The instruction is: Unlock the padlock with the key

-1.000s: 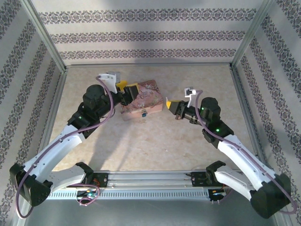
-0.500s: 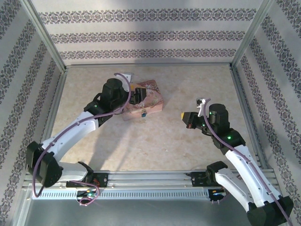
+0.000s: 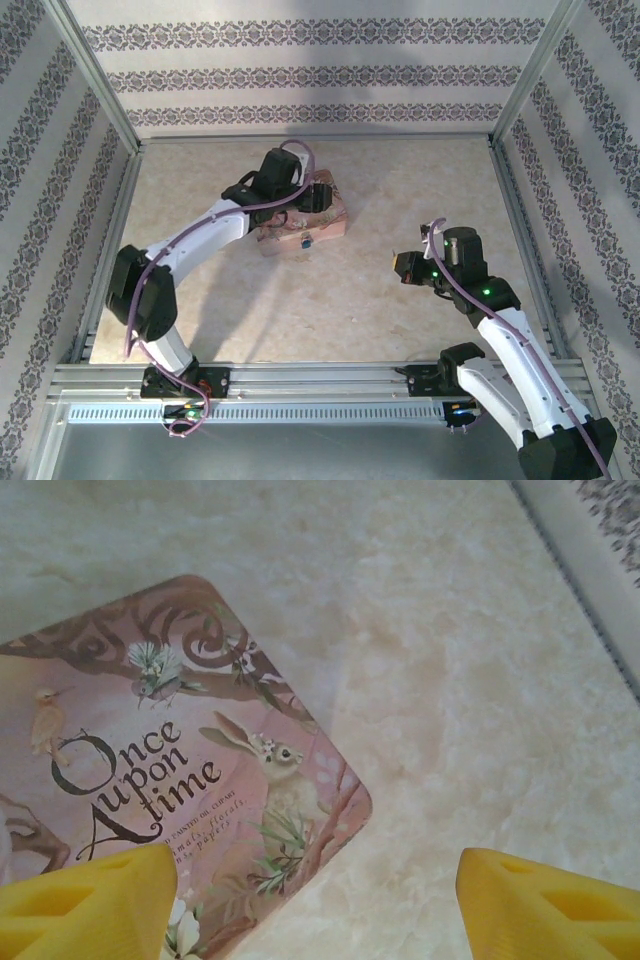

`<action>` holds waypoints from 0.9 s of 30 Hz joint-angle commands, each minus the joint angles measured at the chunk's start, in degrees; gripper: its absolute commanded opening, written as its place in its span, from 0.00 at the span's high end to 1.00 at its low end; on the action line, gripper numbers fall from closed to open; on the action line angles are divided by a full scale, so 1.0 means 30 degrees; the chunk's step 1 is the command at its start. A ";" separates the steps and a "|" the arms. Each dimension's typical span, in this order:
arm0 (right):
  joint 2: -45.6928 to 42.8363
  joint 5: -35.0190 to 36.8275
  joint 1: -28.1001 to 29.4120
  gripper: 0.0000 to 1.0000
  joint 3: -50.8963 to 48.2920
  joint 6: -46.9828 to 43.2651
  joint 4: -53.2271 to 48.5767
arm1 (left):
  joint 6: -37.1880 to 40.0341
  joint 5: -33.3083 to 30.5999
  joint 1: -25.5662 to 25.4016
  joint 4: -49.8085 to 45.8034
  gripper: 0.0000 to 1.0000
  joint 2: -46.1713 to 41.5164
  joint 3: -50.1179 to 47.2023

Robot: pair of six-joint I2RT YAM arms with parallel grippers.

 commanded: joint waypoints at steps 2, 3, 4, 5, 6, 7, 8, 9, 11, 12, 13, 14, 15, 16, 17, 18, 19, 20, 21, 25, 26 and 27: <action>-0.0001 -0.0425 -0.0090 1.00 -0.0246 -0.0529 -0.0576 | 0.0213 -0.0325 0.0139 -0.2411 0.24 0.1365 0.2059; 0.0010 -0.0439 -0.0105 1.00 -0.0261 -0.0539 -0.0586 | 0.0299 -0.0456 0.0152 -0.2649 0.24 0.1708 0.2416; 0.0082 -0.0509 -0.0106 1.00 -0.0247 -0.0569 -0.0590 | 0.0373 -0.0476 0.0168 -0.2804 0.24 0.1963 0.2700; 0.0159 -0.0571 -0.0089 1.00 -0.0218 -0.0591 -0.0563 | 0.0454 -0.0498 0.0197 -0.2974 0.23 0.2252 0.3035; 0.0243 -0.0601 -0.0061 1.00 -0.0218 -0.0599 -0.0562 | 0.0529 -0.0503 0.0226 -0.3176 0.23 0.2563 0.3375; 0.0304 -0.0602 -0.0047 1.00 -0.0218 -0.0621 -0.0562 | 0.0556 -0.0463 0.0253 -0.3347 0.23 0.2833 0.3694; 0.0364 -0.0574 0.0011 1.00 -0.0215 -0.0628 -0.0557 | 0.0642 -0.0443 0.0300 -0.3635 0.23 0.3138 0.4101; 0.0433 -0.0501 0.0028 1.00 -0.0216 -0.0628 -0.0547 | 0.0687 -0.0475 0.0330 -0.3919 0.23 0.3445 0.4482; 0.0573 -0.0400 0.0089 1.00 -0.0218 -0.0672 -0.0529 | 0.0849 -0.0603 0.0391 -0.4316 0.22 0.3893 0.5070; 0.0682 -0.0382 0.0138 1.00 -0.0218 -0.0714 -0.0533 | 0.0889 -0.0665 0.0410 -0.4410 0.22 0.4031 0.5275; 0.0774 -0.0389 0.0157 1.00 -0.0189 -0.0760 -0.0534 | 0.0947 -0.0671 0.0474 -0.4455 0.22 0.4122 0.5407; 0.0912 -0.0396 0.0218 1.00 -0.0160 -0.0817 -0.0536 | 0.0952 -0.0670 0.0541 -0.4459 0.22 0.4241 0.5544; 0.1031 -0.0368 0.0249 1.00 -0.0108 -0.0859 -0.0533 | 0.0954 -0.0587 0.0620 -0.4474 0.22 0.4371 0.5672; 0.1134 -0.0367 0.0296 1.00 -0.0073 -0.0848 -0.0487 | 0.0930 -0.0484 0.0688 -0.4519 0.22 0.4523 0.5804; 0.1295 -0.0342 0.0368 1.00 -0.0021 -0.0860 -0.0449 | 0.0894 -0.0378 0.0775 -0.4646 0.21 0.4691 0.5980; 0.1422 -0.0294 0.0437 1.00 0.0067 -0.0859 -0.0430 | 0.0893 -0.0261 0.0861 -0.4750 0.21 0.4896 0.6132; 0.1537 -0.0237 0.0522 1.00 0.0126 -0.0848 -0.0390 | 0.0893 -0.0173 0.0911 -0.4853 0.21 0.5069 0.6300; 0.1681 -0.0195 0.0583 1.00 0.0256 -0.0862 -0.0358 | 0.0895 -0.0074 0.0985 -0.4972 0.21 0.5275 0.6439; 0.1832 -0.0141 0.0686 1.00 0.0402 -0.0848 -0.0401 | 0.0924 -0.0038 0.1029 -0.5077 0.21 0.5494 0.6624; 0.2136 0.0395 0.1197 1.00 0.0916 -0.0761 -0.0730 | 0.1067 0.0137 0.1106 -0.5609 0.21 0.6386 0.7463; 0.2137 0.0534 0.1351 1.00 0.0953 -0.0724 -0.0710 | 0.1070 0.0190 0.1106 -0.5786 0.21 0.6669 0.7730; 0.2111 0.0695 0.1504 1.00 0.0954 -0.0673 -0.0658 | 0.1043 0.0280 0.1107 -0.5933 0.21 0.6913 0.7970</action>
